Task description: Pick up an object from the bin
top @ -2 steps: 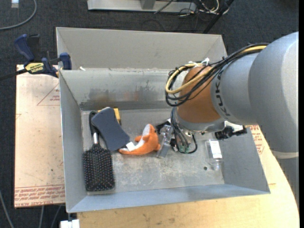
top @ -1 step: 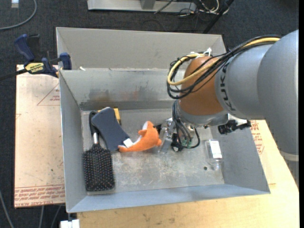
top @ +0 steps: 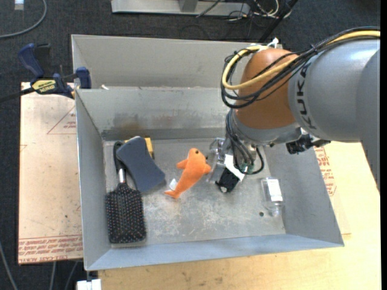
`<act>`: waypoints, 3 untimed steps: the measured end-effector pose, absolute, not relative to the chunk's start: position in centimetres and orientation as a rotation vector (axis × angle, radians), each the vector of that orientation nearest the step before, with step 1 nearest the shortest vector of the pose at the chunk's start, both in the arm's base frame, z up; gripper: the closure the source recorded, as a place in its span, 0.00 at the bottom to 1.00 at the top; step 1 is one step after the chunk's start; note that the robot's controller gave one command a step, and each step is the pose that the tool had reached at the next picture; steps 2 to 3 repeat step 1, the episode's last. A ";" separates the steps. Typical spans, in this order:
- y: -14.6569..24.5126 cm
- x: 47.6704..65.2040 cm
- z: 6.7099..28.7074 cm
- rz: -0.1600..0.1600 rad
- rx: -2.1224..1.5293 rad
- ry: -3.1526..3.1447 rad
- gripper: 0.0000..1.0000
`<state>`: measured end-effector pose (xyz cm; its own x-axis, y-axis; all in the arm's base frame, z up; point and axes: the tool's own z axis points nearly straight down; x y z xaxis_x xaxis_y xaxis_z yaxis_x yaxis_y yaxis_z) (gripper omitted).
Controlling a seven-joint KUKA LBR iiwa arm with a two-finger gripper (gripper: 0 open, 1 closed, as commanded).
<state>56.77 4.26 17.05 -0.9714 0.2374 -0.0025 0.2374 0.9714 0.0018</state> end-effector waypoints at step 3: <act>3.5 57.6 23.2 0.002 0.359 3.120 1.00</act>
Offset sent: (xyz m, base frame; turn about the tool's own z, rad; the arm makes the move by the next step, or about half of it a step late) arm 0.0007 0.0201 0.1262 -0.0374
